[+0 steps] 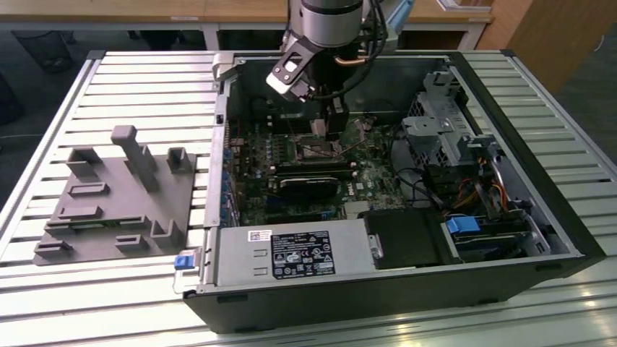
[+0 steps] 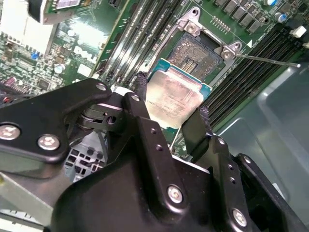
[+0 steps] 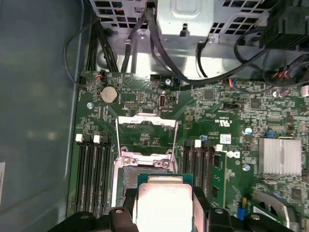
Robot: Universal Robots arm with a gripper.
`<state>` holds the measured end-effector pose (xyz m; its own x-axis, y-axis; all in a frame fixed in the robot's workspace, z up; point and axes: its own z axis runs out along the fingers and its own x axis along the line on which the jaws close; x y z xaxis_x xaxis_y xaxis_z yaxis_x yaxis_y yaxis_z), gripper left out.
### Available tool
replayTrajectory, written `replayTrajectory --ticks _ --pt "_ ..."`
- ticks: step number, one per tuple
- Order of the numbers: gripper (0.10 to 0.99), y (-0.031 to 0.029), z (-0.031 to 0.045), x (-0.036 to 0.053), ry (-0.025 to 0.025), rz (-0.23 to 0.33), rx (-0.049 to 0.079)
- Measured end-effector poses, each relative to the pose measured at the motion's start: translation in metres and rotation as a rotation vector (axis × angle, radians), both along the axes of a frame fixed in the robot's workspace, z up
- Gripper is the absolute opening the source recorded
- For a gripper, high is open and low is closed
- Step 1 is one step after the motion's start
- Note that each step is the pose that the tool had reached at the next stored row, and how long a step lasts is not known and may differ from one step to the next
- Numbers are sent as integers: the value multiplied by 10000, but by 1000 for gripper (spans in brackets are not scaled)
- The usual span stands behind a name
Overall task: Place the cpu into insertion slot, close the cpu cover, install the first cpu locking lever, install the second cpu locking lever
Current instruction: 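Place the cpu into insertion slot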
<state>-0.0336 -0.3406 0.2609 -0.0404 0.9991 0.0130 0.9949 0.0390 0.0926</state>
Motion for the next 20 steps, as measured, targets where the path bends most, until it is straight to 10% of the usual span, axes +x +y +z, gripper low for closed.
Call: replayTrajectory --ticks 20 --pt "541 172 -363 -52 0 -1 -42"
